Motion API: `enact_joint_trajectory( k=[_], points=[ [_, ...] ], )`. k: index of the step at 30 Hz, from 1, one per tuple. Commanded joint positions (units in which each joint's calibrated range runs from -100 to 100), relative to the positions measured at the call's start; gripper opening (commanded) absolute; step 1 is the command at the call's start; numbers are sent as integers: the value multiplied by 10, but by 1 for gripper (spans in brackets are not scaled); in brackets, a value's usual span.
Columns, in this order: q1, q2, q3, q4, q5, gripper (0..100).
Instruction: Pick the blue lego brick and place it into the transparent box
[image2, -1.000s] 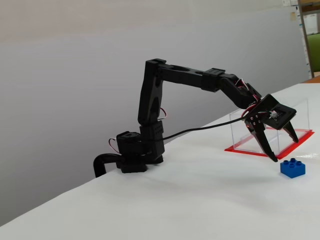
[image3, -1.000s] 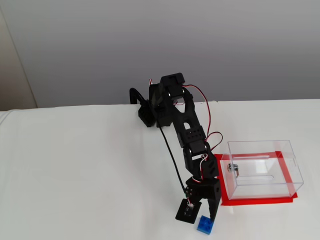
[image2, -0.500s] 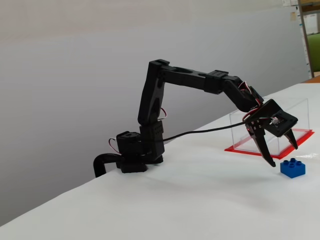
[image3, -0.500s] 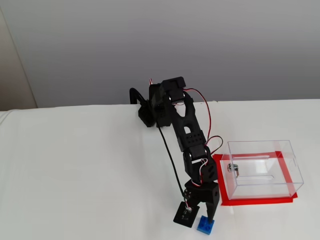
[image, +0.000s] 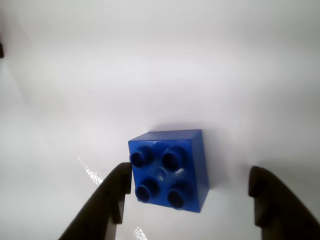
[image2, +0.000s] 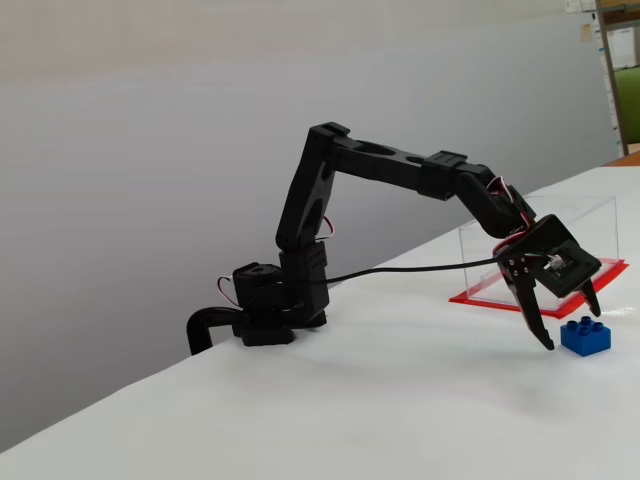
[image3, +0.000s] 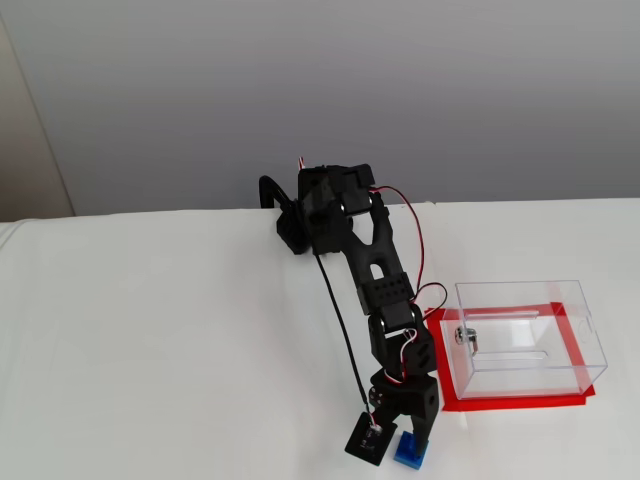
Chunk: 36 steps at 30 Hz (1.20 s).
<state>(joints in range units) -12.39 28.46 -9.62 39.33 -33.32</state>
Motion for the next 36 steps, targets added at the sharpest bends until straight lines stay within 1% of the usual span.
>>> enact_joint_trajectory(
  k=[1, 9, 24, 28, 36],
  points=[
    [-2, -2, -43, 1, -2, 27],
    [-7, 32, -85, 2, -2, 27],
    [-20, 56, -87, 2, -20, 27],
    [-20, 69, -86, 2, -35, 27],
    [-20, 74, -86, 2, -35, 26]
  ],
)
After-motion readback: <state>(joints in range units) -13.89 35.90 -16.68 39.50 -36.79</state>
